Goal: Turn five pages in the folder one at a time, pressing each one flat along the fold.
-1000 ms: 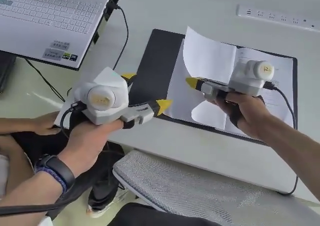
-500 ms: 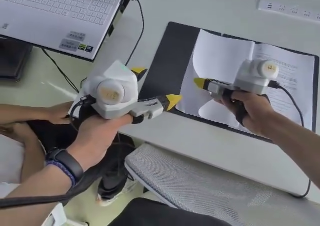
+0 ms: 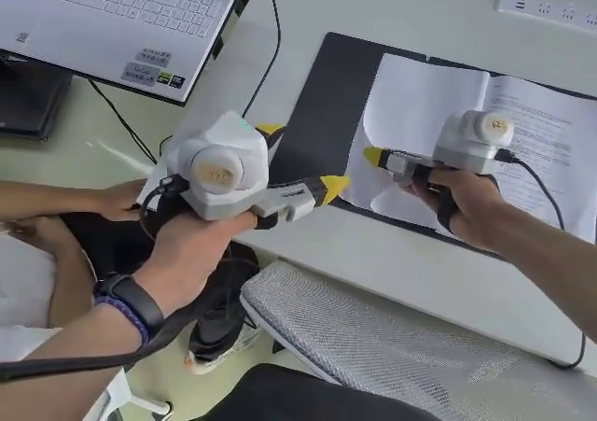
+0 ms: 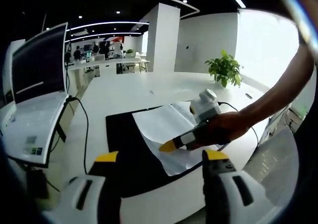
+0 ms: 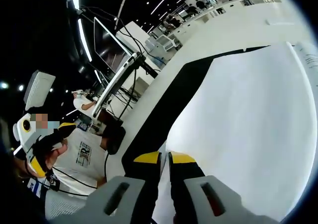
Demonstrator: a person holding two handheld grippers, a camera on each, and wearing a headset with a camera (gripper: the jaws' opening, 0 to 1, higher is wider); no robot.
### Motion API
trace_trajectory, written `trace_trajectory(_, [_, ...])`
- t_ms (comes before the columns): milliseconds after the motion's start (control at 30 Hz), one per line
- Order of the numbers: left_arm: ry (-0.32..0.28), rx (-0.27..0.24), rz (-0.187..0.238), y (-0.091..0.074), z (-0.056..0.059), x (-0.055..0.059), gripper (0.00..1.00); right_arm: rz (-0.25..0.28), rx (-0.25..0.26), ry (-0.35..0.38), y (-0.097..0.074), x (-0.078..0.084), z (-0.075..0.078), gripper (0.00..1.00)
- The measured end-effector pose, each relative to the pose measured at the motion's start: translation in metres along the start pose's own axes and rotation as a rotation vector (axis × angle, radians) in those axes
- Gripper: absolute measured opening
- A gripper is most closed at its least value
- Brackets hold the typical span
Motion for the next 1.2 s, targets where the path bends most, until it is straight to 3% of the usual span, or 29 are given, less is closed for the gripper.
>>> trace_trajectory(367, [-0.005, 0.043, 0.002, 0.014, 0.013, 0.0, 0.64, -0.001, -0.03, 0.008, -0.007, -0.003, -0.007, 0.21])
trace_trajectory(700, [0.028, 0.1, 0.012, 0.036, 0.023, -0.01, 0.64, 0.041, -0.064, -0.023, -0.03, -0.019, -0.009, 0.24])
trace_trajectory(1067, [0.073, 0.152, -0.011, 0.068, 0.03, -0.008, 0.55, 0.139, -0.016, -0.082, -0.069, -0.047, 0.001, 0.21])
trace_trajectory(1200, [0.092, 0.17, -0.034, 0.082, 0.033, 0.0, 0.49, 0.161, -0.001, -0.086, -0.084, -0.054, 0.009, 0.19])
Point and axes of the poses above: the centre of the closed fingertips' face, and the gripper's own axes: y roughly forward along the fingers, z roughly to its right, x roughly out of its underside, the point moved 6 cm from there along -y, roughly backward along the fingers, and after that the axes turned 15 degrees about y, right-handed, at the moved point
